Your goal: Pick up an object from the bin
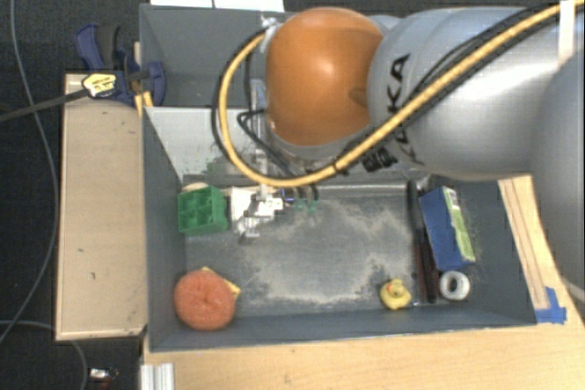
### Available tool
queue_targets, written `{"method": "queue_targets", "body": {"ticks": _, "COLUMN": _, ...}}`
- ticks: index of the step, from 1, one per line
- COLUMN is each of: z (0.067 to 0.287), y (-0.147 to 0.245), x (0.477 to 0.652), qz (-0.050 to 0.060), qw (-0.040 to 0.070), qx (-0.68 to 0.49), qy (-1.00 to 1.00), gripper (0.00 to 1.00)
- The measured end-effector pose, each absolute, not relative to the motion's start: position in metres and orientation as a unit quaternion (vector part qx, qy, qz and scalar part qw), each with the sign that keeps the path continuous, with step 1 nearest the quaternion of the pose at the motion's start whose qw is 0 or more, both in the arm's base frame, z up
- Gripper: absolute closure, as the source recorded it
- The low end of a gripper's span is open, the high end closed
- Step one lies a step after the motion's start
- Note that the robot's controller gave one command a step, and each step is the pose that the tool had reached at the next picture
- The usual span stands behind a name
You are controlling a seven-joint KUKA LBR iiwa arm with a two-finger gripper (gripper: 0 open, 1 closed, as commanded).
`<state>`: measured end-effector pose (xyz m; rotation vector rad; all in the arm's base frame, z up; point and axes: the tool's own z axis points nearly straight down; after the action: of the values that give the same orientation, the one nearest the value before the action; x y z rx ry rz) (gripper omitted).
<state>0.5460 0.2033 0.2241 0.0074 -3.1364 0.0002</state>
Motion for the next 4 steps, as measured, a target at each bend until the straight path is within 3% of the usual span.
{"method": "queue_targets", "body": {"ticks": 1, "z": 0.229, "y": 0.202, "x": 0.548, "qz": -0.001, "qw": -0.001, "qx": -0.001, "qy": -1.0, "gripper": 0.0}}
{"method": "queue_targets", "body": {"ticks": 2, "z": 0.198, "y": 0.229, "x": 0.551, "qz": -0.001, "qw": -0.004, "qx": 0.108, "qy": -0.994, "gripper": 0.0}}
{"method": "queue_targets", "body": {"ticks": 3, "z": 0.197, "y": 0.238, "x": 0.574, "qz": -0.001, "qw": -0.001, "qx": 0.162, "qy": -0.987, "gripper": 0.0}}
{"method": "queue_targets", "body": {"ticks": 4, "z": 0.16, "y": 0.241, "x": 0.58, "qz": -0.001, "qw": -0.005, "qx": 0.275, "qy": -0.961, "gripper": 0.0}}
